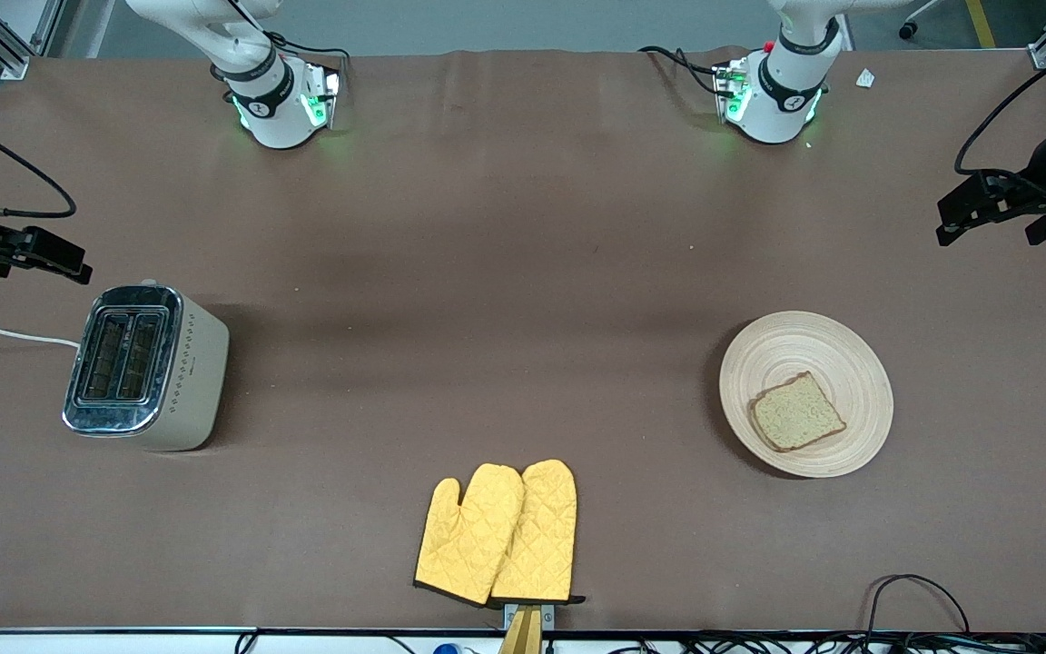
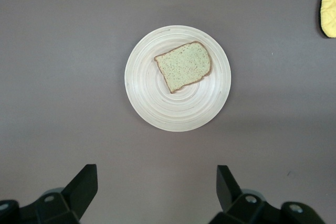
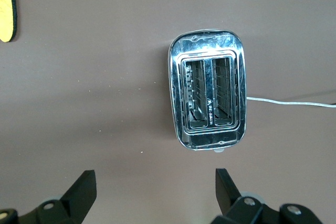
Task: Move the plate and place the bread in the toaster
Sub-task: 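Reach the left gripper toward the rim of the wooden plate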
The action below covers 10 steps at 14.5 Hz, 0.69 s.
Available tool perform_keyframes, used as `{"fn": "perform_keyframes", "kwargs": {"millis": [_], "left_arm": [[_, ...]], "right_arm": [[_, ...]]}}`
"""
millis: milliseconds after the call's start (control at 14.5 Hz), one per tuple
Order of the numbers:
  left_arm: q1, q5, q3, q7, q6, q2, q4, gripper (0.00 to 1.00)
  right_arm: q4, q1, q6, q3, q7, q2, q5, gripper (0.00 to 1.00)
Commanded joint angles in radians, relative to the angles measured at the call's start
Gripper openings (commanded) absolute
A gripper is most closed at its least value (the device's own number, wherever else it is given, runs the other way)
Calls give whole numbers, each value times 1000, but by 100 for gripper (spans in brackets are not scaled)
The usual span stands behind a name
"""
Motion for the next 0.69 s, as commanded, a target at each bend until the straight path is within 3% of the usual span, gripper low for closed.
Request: {"fn": "perform_keyframes", "kwargs": {"millis": [0,345,622], "left_arm": [[1,-10,0,47,-23,1,16,100],[12,-19,14,50,-20,75,51,100],[73,-184,45,76,15,222,85,100]], "right_arm": [[-14,-3,1,3,-8,-12,14,100],[-14,-3,1,3,-6,-12,14,100],[-14,-3,1,3,-7,-12,16,100]]}}
